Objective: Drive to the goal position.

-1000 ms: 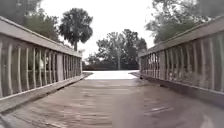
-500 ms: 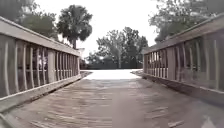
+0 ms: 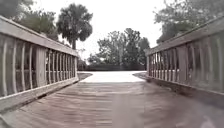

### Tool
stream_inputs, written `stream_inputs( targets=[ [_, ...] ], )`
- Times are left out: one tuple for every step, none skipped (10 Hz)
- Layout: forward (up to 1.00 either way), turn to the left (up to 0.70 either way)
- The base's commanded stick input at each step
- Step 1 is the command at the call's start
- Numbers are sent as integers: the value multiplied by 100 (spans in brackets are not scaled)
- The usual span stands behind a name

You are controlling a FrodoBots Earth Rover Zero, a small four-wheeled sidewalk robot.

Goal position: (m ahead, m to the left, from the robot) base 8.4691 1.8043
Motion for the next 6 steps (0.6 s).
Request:
stream_inputs(
  targets=[
    [70,0],
    [70,0],
    [70,0],
    [70,0],
    [70,0],
    [70,0]
  ],
)
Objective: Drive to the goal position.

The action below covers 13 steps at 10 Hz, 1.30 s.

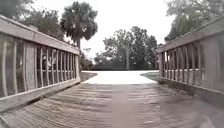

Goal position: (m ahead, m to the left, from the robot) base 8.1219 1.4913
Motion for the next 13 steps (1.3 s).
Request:
stream_inputs(
  targets=[
    [70,0],
    [70,0],
    [70,0],
    [70,0],
    [70,0],
    [70,0],
    [70,0],
    [70,0],
    [70,0],
    [70,0],
    [70,0],
    [70,0],
    [70,-35]
  ],
)
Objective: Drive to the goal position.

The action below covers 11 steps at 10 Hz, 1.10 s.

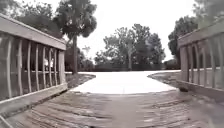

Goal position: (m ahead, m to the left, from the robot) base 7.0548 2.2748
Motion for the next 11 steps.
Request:
stream_inputs(
  targets=[
    [70,-35],
    [70,-35],
    [70,-35],
    [70,-34],
    [70,-20],
    [70,-5],
    [70,0],
    [70,0],
    [70,0],
    [70,0],
    [70,0]
  ],
)
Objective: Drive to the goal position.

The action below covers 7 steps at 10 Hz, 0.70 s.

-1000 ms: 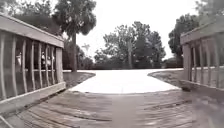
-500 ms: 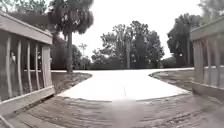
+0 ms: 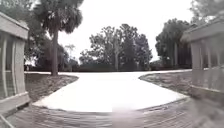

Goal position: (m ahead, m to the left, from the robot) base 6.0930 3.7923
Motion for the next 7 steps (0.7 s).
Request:
stream_inputs(
  targets=[
    [70,0],
    [70,0],
    [70,0],
    [70,0],
    [70,0],
    [70,0],
    [70,0]
  ],
)
